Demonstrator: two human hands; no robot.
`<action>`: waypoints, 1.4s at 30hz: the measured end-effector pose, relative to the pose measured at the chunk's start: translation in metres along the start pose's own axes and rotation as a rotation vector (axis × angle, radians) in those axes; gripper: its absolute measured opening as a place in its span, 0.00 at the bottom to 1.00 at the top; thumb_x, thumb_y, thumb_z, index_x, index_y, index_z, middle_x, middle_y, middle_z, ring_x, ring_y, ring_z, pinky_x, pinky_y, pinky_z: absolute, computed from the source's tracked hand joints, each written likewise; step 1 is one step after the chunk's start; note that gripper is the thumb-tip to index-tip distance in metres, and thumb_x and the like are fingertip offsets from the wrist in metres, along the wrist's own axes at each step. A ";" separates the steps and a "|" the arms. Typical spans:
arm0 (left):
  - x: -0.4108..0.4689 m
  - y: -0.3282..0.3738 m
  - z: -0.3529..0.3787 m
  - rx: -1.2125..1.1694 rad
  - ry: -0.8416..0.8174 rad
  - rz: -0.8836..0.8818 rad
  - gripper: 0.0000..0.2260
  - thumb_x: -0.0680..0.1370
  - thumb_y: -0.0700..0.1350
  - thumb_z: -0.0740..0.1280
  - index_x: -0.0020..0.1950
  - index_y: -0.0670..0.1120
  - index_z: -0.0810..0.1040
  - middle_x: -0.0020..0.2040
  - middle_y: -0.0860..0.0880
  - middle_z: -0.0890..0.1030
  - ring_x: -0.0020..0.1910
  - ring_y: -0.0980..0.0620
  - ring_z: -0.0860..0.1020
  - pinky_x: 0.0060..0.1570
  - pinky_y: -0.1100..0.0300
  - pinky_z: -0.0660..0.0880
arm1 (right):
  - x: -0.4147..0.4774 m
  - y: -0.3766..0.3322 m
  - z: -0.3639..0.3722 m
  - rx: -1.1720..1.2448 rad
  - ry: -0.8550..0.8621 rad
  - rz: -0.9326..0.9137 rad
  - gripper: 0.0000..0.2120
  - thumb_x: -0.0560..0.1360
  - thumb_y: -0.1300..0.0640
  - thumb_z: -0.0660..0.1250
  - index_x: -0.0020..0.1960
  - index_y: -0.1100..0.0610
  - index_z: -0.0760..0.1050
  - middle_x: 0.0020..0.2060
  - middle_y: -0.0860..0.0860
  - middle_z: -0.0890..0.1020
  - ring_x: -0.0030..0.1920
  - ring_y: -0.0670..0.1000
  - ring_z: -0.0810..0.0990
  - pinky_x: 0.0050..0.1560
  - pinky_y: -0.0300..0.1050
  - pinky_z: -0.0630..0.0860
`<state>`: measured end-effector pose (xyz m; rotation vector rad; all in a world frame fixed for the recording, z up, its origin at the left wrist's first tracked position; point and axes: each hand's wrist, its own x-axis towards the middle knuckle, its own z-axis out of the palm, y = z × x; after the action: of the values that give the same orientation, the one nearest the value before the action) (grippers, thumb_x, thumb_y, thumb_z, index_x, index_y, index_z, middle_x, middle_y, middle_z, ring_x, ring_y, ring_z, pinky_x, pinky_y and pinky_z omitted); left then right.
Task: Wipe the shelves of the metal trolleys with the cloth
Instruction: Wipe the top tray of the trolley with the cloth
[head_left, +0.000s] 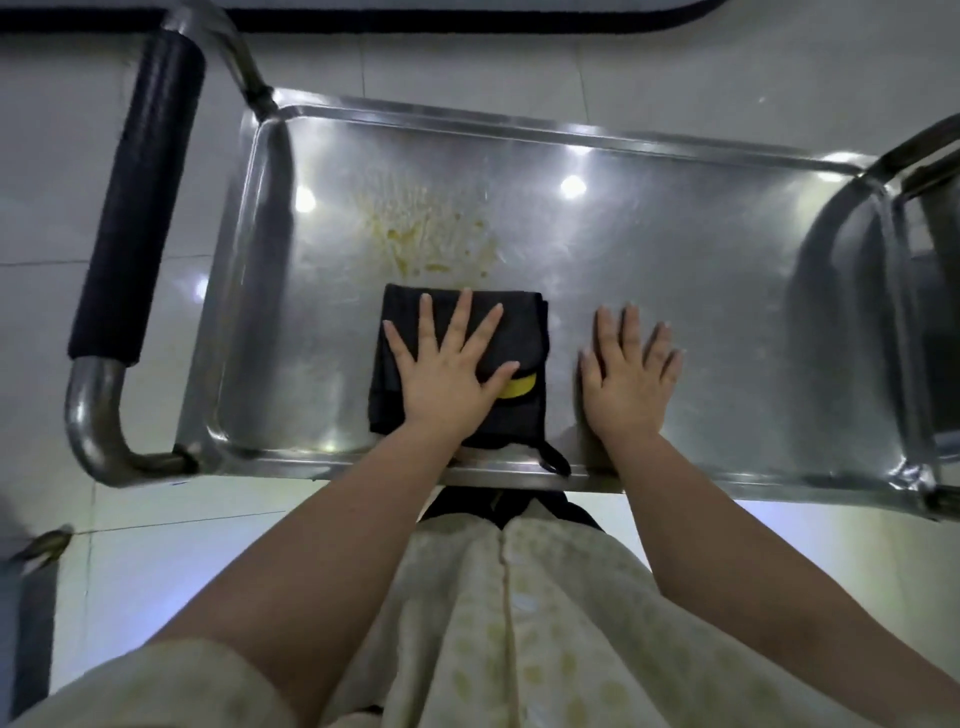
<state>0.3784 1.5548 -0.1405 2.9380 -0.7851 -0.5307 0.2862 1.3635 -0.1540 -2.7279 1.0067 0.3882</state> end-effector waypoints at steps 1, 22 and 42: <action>0.003 -0.020 -0.003 -0.003 0.010 -0.047 0.31 0.77 0.72 0.43 0.78 0.65 0.40 0.80 0.56 0.38 0.78 0.40 0.34 0.69 0.28 0.35 | 0.000 0.001 0.000 -0.020 0.002 -0.018 0.30 0.78 0.36 0.42 0.79 0.38 0.45 0.80 0.44 0.45 0.78 0.63 0.38 0.75 0.64 0.35; -0.007 -0.059 -0.003 0.014 0.029 -0.105 0.35 0.73 0.77 0.45 0.76 0.69 0.39 0.80 0.58 0.38 0.78 0.40 0.35 0.68 0.26 0.37 | -0.001 0.002 0.004 -0.030 0.018 -0.087 0.27 0.80 0.36 0.48 0.77 0.33 0.45 0.79 0.40 0.45 0.77 0.65 0.37 0.72 0.70 0.36; -0.053 -0.043 0.009 0.040 -0.019 -0.004 0.37 0.70 0.79 0.46 0.76 0.70 0.39 0.80 0.58 0.38 0.78 0.41 0.34 0.67 0.26 0.37 | -0.003 0.000 0.003 -0.100 -0.057 -0.101 0.29 0.79 0.35 0.44 0.78 0.35 0.40 0.79 0.41 0.40 0.76 0.66 0.34 0.72 0.70 0.34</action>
<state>0.3530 1.6181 -0.1381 2.9759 -0.8009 -0.5507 0.2832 1.3660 -0.1555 -2.8241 0.8530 0.5082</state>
